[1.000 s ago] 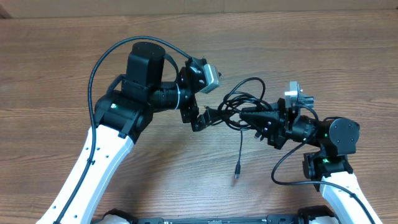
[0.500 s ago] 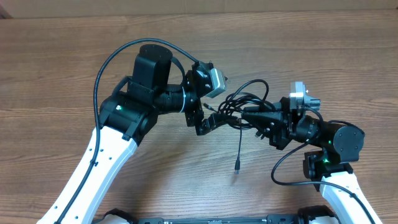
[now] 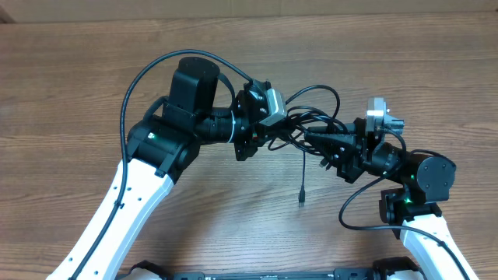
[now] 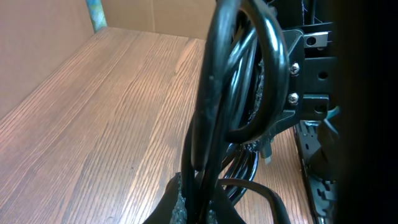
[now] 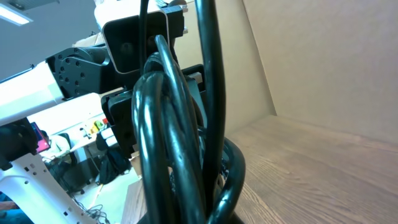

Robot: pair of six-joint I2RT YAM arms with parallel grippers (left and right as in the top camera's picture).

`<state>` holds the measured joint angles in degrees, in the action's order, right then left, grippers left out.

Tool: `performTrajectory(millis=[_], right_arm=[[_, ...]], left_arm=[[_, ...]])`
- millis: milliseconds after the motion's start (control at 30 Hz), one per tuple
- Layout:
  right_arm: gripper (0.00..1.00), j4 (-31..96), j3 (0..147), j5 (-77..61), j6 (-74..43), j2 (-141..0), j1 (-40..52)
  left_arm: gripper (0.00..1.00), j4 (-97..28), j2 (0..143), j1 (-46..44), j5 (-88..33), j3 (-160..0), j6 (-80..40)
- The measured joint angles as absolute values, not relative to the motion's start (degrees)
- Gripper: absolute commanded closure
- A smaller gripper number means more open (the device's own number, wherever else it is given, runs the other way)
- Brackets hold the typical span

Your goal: Untangle cables

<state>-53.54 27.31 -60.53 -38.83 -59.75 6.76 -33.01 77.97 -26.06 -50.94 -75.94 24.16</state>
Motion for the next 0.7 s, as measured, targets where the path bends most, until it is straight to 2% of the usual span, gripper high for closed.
performTrajectory(millis=[67, 100, 167, 233, 267, 700], right_arm=[[0.78, -53.08, 27.31, -60.53, -38.79, -59.75, 6.79], [0.61, -52.88, 27.31, -60.6, -38.87, -59.75, 6.81], [0.47, -52.71, 27.31, -60.82, -39.13, -59.75, 6.81], [0.1, -52.73, 27.31, -61.21, -38.85, -59.75, 6.81], [0.0, -52.62, 27.33, -61.28, -39.07, -59.75, 6.81], [0.0, -48.4, 27.33, -61.17, -38.33, -59.75, 6.79]], left_arm=[[0.96, -33.01, 78.02, -26.06, -50.76, -75.94, 24.18], [0.96, -33.01, 78.02, -26.06, -50.74, -75.94, 24.18], [0.96, -32.99, 78.02, -26.06, -50.57, -75.94, 24.16], [0.96, -32.95, 78.04, -26.0, -50.13, -75.94, 24.16], [0.96, -32.93, 78.06, -25.93, -49.91, -75.94, 24.18], [0.96, -37.1, 78.17, -22.65, -42.13, -76.01, 25.8]])
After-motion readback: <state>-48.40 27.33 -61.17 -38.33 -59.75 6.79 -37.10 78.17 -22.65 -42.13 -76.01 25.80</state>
